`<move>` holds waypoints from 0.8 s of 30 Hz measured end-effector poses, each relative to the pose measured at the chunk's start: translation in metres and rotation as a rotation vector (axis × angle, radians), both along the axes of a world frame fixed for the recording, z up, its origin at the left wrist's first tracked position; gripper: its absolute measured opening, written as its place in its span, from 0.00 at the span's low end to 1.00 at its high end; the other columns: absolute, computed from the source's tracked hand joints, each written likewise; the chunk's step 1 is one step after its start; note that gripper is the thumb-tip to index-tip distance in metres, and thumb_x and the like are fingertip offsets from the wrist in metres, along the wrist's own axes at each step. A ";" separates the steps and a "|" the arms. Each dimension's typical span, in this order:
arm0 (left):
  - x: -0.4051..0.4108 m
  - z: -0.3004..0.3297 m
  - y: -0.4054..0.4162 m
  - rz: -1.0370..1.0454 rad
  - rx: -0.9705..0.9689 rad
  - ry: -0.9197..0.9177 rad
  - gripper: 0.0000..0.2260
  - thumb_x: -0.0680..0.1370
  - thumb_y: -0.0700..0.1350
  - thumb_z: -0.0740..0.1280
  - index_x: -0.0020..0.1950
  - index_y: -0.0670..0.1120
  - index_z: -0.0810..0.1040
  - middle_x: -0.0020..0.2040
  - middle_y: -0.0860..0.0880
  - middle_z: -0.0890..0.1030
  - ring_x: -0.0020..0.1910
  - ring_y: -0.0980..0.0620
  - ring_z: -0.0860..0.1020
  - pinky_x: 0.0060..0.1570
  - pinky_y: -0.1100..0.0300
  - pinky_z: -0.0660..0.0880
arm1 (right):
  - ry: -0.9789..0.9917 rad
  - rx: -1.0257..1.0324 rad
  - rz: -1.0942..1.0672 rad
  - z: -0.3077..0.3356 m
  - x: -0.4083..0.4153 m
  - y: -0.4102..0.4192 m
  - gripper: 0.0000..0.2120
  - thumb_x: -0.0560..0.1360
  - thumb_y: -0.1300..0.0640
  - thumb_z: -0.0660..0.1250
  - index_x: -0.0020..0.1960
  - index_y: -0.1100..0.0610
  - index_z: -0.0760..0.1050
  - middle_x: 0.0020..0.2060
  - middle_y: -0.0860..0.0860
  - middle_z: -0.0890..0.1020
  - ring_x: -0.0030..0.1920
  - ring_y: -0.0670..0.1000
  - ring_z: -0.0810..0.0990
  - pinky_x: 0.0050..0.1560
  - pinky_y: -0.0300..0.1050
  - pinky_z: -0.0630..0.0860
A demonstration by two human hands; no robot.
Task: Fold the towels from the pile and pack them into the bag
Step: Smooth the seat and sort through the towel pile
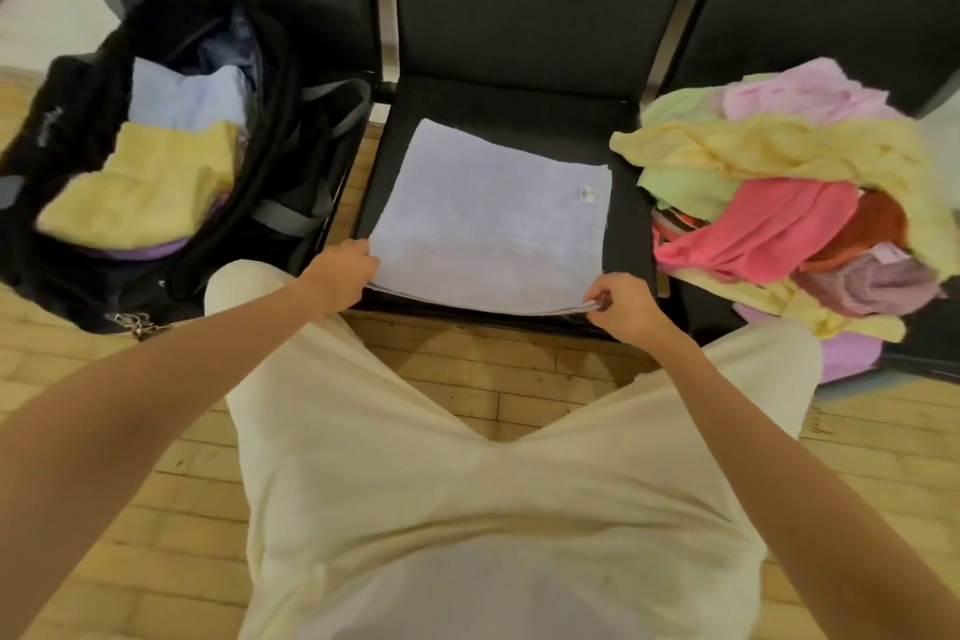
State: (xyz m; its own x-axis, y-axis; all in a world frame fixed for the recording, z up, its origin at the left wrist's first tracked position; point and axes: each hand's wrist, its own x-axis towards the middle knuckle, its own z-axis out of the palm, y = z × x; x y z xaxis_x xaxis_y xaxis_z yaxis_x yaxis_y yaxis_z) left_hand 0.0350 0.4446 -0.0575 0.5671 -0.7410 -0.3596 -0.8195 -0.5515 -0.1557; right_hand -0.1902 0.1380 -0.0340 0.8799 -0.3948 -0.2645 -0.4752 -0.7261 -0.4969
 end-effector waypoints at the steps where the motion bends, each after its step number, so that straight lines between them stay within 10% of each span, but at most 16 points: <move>1: -0.003 0.000 -0.001 -0.027 0.047 -0.035 0.10 0.75 0.36 0.61 0.55 0.42 0.74 0.57 0.43 0.72 0.55 0.45 0.72 0.54 0.53 0.72 | -0.019 0.003 0.000 -0.001 -0.002 -0.001 0.04 0.73 0.67 0.68 0.46 0.63 0.80 0.43 0.54 0.80 0.43 0.50 0.76 0.46 0.41 0.72; 5: -0.013 0.009 -0.023 -0.004 0.029 -0.036 0.11 0.74 0.41 0.63 0.56 0.44 0.77 0.59 0.45 0.72 0.58 0.46 0.72 0.59 0.53 0.67 | -0.075 0.041 -0.004 -0.004 -0.006 -0.007 0.06 0.74 0.64 0.69 0.51 0.62 0.80 0.44 0.53 0.80 0.42 0.49 0.76 0.45 0.38 0.70; 14: -0.084 0.007 -0.145 0.120 -0.547 0.696 0.17 0.75 0.45 0.71 0.63 0.43 0.75 0.60 0.47 0.78 0.58 0.50 0.75 0.58 0.61 0.71 | -0.266 0.303 -0.261 -0.011 0.008 -0.019 0.10 0.71 0.65 0.72 0.52 0.63 0.79 0.40 0.50 0.80 0.40 0.44 0.79 0.44 0.31 0.77; 24: -0.101 -0.007 -0.200 0.256 -0.718 0.819 0.10 0.76 0.44 0.70 0.53 0.40 0.77 0.45 0.46 0.79 0.39 0.52 0.74 0.35 0.65 0.66 | -0.233 0.311 -0.305 -0.020 0.067 -0.078 0.07 0.74 0.63 0.69 0.51 0.64 0.78 0.42 0.56 0.83 0.36 0.40 0.81 0.42 0.35 0.78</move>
State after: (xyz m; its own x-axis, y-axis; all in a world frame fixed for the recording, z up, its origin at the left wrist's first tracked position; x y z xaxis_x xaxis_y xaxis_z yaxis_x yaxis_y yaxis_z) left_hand -0.0660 0.2451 -0.0641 0.5210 -0.8220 -0.2301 -0.3779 -0.4639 0.8013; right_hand -0.1228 0.0597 -0.0543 0.7865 -0.5768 -0.2207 -0.4931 -0.3715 -0.7866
